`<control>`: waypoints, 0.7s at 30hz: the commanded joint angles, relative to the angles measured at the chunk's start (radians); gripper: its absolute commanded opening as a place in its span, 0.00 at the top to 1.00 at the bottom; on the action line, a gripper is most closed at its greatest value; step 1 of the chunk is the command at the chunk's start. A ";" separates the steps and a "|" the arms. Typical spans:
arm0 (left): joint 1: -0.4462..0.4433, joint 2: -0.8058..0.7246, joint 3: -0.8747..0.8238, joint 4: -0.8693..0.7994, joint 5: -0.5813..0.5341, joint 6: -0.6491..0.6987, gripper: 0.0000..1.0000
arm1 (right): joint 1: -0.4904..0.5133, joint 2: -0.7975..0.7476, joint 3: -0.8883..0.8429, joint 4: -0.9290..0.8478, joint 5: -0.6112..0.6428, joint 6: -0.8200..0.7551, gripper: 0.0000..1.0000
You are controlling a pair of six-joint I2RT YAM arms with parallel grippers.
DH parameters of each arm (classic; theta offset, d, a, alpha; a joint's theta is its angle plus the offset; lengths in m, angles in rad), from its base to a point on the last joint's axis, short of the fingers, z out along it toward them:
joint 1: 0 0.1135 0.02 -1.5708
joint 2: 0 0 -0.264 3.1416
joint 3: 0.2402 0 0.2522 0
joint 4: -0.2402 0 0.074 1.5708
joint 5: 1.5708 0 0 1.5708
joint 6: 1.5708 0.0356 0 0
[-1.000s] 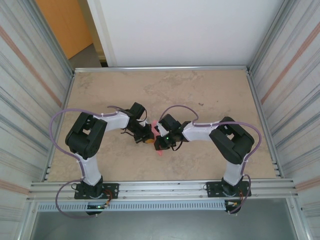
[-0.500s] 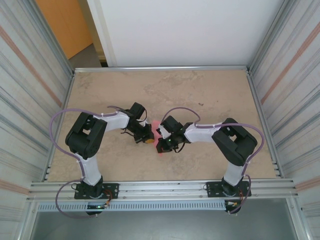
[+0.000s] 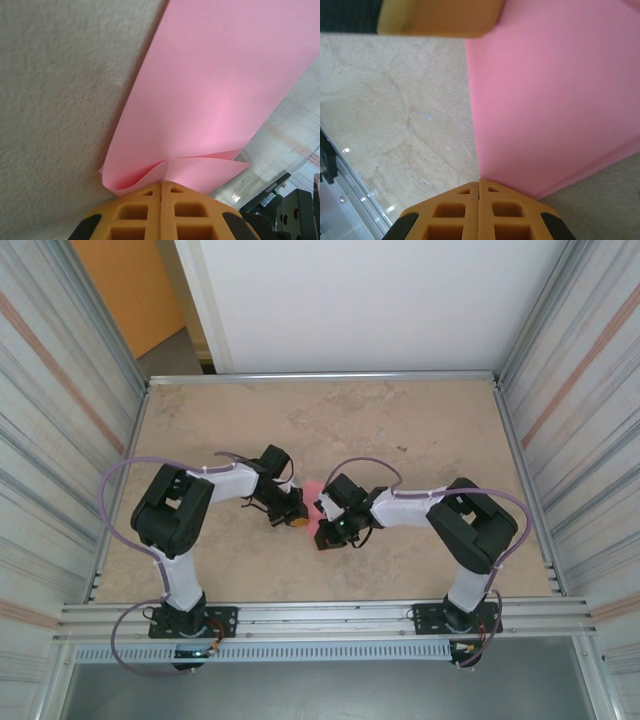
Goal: Fold a paper plane with a square sheet of paper (pick it up from the middle)
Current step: Third fold the triangle at the center of the table.
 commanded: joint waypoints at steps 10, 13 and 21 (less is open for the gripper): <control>0.006 0.047 -0.021 -0.047 -0.071 0.013 0.94 | 0.015 -0.070 -0.028 -0.066 -0.006 -0.024 0.95; 0.006 0.040 -0.018 -0.045 -0.066 0.010 0.94 | 0.012 -0.104 -0.016 -0.065 0.045 -0.010 0.95; 0.003 0.005 -0.002 -0.010 -0.021 -0.019 0.94 | 0.007 -0.094 -0.003 -0.018 0.100 0.033 0.95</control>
